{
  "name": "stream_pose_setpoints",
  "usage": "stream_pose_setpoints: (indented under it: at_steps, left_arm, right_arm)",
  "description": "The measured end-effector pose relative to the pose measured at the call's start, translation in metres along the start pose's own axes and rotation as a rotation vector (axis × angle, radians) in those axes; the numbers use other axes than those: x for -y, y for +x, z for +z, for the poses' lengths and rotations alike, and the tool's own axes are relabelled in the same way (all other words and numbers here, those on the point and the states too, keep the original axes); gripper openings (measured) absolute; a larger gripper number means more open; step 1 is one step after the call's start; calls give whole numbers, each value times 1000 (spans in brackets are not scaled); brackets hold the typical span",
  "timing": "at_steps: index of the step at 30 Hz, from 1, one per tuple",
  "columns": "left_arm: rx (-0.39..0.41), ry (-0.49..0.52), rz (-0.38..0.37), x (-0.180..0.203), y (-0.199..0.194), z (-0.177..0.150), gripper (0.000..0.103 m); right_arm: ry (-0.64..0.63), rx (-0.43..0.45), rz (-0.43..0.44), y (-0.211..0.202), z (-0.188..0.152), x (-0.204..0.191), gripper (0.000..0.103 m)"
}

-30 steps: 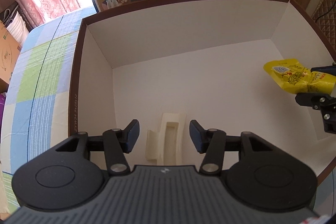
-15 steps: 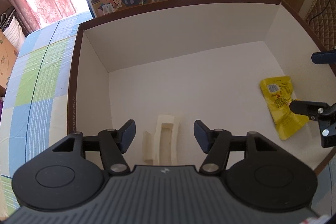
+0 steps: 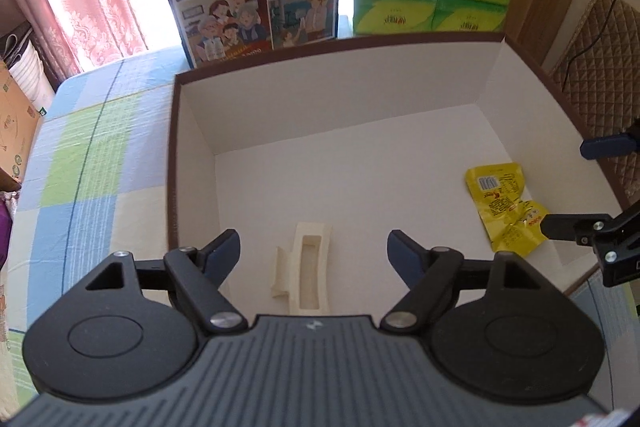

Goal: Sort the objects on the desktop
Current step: 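Open both tools to drop the clip and the yellow packet into the box, then grasp the black shaver box with the left tool while the right tool grasps the green card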

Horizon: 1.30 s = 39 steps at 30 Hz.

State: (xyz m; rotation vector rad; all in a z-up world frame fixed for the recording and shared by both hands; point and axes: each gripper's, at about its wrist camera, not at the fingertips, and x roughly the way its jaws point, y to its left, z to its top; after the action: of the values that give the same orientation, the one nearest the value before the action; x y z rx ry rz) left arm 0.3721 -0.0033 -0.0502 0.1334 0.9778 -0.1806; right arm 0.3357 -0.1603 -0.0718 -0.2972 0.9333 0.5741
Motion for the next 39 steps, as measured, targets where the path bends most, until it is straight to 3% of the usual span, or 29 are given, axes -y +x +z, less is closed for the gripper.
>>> stream_pose_setpoints:
  at_steps: [17,27,39]
  left_arm:
    - [83,-47,0,-10,-64,-34,82]
    - [111,-44,0,-13,-100,-63,84]
    - [96,-62,-13,-13,-122,-108,87]
  right_arm:
    - [133,85,-12,-49,-17,-5,97]
    - [175,119,-16,-75,-43,-26,98]
    - [243,101,-8,-90,-86,-59,98]
